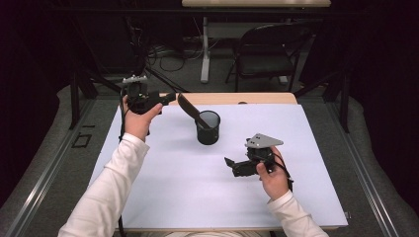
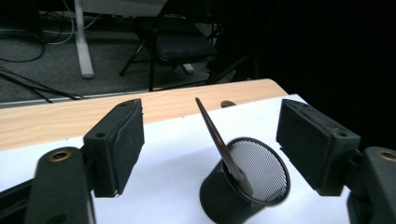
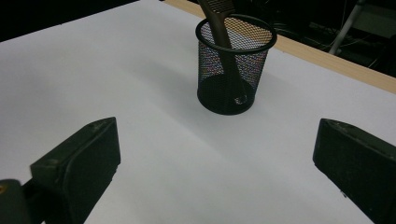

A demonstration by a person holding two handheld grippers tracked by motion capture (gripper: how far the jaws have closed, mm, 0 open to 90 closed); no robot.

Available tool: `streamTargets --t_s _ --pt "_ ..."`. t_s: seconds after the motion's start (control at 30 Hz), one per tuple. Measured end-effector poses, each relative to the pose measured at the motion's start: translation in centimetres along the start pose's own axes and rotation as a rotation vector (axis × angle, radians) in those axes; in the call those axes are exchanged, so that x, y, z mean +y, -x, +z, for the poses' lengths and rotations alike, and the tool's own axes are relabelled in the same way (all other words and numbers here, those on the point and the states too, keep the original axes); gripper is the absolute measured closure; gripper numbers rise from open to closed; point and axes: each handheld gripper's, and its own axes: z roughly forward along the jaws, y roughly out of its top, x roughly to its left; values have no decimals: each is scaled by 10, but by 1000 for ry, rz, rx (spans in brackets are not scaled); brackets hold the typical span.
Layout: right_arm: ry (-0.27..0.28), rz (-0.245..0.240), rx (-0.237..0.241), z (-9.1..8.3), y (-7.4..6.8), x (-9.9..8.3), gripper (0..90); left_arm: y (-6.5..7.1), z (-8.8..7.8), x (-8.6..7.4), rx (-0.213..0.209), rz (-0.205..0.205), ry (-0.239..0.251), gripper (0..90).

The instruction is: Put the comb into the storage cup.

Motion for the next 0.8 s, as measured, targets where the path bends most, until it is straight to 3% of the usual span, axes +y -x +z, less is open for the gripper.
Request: streamTargets --t_s 0.23,0.4,0.53,0.63,0.8 --pt "-1 -1 -3 0 0 0 8 4 -13 -6 -32 39 -15 180" --pt "-1 0 -6 0 0 0 11 6 -20 -8 -63 32 -24 159" --pt "2 -1 -8 -1 0 1 11 9 -28 -12 -87 67 -29 159" --pt "2 -2 -8 -1 0 1 11 12 -37 -18 -130 105 -34 159" --pt "3 1 -9 -1 0 2 12 17 -46 -26 -140 155 -41 159"
